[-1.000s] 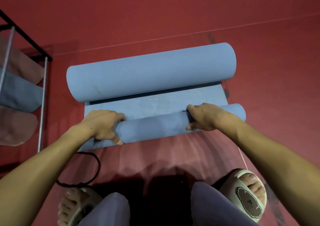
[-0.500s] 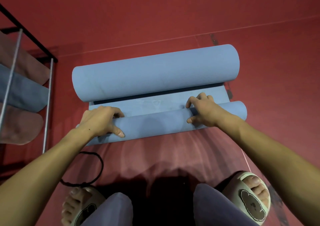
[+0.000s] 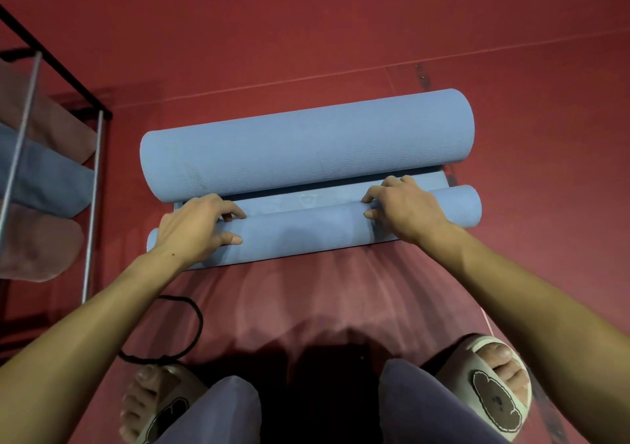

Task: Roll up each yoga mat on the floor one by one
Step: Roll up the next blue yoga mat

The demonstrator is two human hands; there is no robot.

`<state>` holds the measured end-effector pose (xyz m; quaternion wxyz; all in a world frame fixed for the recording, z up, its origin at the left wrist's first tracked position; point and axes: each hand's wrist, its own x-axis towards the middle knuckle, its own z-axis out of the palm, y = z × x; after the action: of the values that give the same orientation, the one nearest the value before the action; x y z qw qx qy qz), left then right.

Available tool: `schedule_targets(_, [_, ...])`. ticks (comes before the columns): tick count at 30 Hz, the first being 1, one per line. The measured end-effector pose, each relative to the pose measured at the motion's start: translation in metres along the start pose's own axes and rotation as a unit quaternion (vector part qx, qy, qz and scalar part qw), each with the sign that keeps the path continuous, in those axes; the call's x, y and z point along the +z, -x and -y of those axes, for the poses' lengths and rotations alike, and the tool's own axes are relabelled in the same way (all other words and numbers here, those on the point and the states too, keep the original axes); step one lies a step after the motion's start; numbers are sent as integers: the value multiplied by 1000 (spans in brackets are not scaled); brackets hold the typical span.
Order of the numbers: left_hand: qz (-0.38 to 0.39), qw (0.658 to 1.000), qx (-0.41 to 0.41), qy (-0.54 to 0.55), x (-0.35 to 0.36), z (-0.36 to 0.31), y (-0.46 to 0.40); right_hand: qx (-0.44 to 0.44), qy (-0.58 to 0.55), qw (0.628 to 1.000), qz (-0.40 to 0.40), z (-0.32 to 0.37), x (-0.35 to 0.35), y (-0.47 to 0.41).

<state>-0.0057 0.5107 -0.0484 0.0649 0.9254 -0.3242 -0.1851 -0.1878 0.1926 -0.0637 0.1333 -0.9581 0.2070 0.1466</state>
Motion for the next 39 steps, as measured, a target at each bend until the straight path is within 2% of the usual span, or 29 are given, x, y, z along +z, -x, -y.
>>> schedule_targets(3, [-12,1000,8,-25,-5,-6,1,-3,10,1000,-29,1,2,-2])
schedule_targets(8, [-12,997,6,-69,-11,-13,1,-8,-2,1000,-23,0,0,-1])
schedule_targets(15, [6,999,-8,-53,2,-11,4,-20,7,996,-91,-2,12,1])
schedule_targets(20, [9,997,19,-71,9,-15,11,-30,24,992,-120,-4,27,7])
schedule_targets(27, [-27,984,63,-164,30,-5,8,-51,128,989,-58,-9,31,5])
schedule_targets(32, [-23,977,57,-206,35,-8,-8,-47,175,981,-70,-4,26,-5])
schedule_targets(39, [7,983,110,-147,33,6,7,-56,130,990,20,-11,19,12])
